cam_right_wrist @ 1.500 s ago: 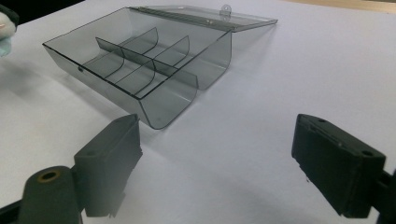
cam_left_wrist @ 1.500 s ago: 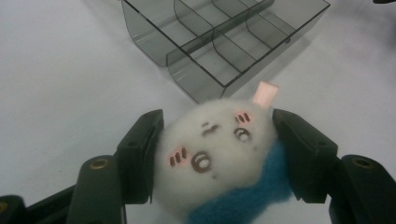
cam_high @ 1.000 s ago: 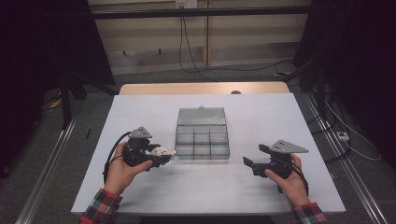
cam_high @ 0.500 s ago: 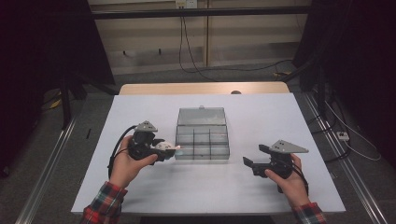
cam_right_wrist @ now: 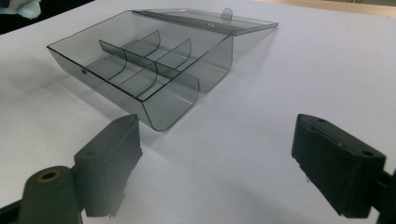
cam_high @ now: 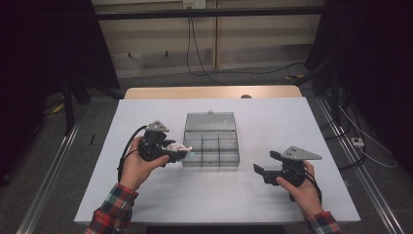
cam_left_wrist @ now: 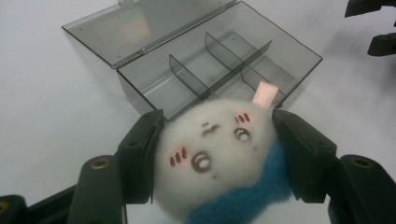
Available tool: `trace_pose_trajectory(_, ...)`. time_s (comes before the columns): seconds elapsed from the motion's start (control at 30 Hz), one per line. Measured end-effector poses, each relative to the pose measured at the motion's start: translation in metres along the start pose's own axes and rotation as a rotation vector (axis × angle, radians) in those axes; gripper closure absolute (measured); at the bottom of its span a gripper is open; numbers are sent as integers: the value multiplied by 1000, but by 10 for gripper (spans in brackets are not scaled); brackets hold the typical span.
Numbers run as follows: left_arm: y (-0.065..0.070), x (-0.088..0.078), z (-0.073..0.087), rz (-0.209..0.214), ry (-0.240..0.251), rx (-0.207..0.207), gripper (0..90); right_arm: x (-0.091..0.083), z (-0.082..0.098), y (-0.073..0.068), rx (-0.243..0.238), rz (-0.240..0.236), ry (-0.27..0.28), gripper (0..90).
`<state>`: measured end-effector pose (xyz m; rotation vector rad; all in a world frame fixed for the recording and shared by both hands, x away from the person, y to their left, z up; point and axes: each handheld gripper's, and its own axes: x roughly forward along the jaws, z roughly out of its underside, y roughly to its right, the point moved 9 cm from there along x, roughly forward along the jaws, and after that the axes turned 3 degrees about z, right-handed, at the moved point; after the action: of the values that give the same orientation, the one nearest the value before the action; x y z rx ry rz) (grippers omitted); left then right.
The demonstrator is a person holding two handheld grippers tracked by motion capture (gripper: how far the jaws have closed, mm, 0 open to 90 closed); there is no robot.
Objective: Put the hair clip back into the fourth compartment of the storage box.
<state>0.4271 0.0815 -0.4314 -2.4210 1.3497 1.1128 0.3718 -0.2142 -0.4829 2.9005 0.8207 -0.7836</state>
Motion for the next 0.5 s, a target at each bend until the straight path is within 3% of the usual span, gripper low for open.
trace_pose_trajectory(0.5, -7, 7, -6, -20, 2, -13, 373, 0, 0, 0, -3, 0, 1, 151)
